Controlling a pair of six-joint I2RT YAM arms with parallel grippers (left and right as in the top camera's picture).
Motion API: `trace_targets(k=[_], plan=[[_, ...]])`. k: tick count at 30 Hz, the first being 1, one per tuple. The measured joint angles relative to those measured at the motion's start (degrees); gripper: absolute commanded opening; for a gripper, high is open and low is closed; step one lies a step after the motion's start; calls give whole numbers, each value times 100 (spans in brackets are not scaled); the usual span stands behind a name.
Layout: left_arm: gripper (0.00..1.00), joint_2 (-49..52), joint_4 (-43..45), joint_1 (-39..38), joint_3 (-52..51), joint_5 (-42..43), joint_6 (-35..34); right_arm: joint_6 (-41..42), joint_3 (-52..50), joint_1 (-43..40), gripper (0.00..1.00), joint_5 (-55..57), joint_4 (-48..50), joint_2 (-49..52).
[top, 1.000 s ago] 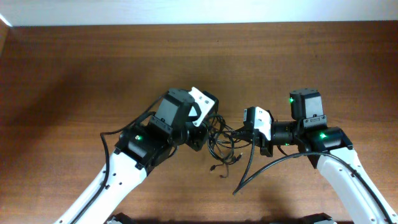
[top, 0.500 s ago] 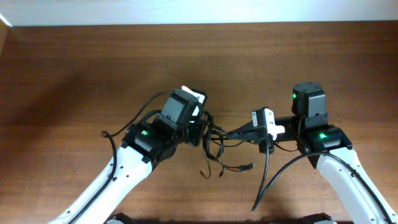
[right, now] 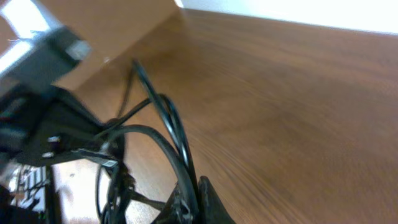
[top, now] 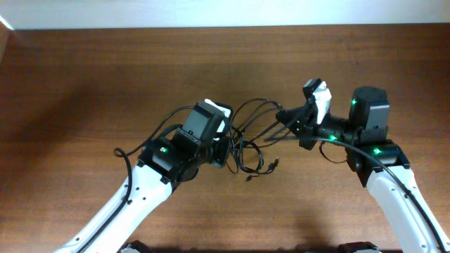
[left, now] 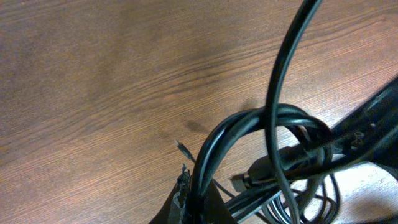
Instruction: Untangle cables
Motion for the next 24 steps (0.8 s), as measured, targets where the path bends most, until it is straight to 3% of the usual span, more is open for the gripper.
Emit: trace_targets(k=[9,15,20,22,23,24], plan=[[0,44,33,-39,0,221,0,966,7,39,4,2151,-1290,0],[0,46,114,-55,0,334,-4,1322,7,39,4,2531,-1650,0],[0,79,280,-61,0,378,-74,2262,7,39,6,2940,-1884,0],[0,92,286,-66,0,389,-87,2433,7,39,19,3036,-1891,0],[0,92,273,-66,0,378,-87,2448,7,37,40,3198,-1893,0],[0,92,162,-37,0,192,-85,2498,7,-15,49,3449,-1897,0]])
